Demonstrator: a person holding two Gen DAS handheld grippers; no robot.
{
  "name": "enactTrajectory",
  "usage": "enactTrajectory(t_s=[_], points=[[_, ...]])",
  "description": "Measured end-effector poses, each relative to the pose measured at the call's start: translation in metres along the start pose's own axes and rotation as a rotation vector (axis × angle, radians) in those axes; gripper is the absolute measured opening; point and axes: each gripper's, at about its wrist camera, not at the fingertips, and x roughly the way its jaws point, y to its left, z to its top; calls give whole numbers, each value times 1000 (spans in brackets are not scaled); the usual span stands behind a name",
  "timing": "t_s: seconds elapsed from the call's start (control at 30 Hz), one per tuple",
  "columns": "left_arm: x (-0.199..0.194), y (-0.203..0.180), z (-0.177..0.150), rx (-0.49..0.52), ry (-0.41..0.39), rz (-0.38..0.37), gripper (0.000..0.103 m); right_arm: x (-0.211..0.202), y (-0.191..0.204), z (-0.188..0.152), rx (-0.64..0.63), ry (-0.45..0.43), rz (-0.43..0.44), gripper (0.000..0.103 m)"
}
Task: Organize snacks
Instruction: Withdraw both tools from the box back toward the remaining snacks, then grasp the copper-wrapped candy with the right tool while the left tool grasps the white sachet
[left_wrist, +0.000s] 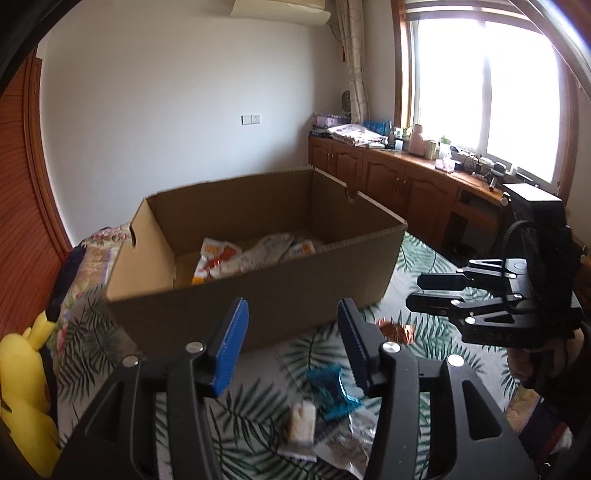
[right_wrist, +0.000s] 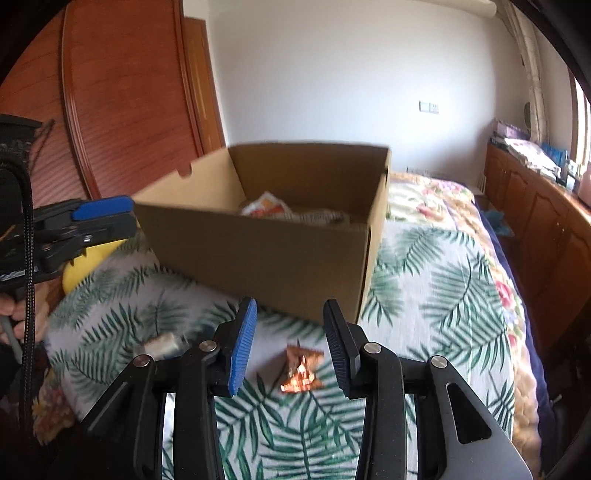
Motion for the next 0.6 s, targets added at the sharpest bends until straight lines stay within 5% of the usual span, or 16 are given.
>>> enactTrajectory(t_s=[0.27, 0.6], points=[[5, -10, -35, -44, 42, 24, 67, 24, -3, -24, -7, 87, -3, 37], [9, -21, -71, -104, 107, 22, 67, 56, -4, -35, -33, 183, -22, 36]])
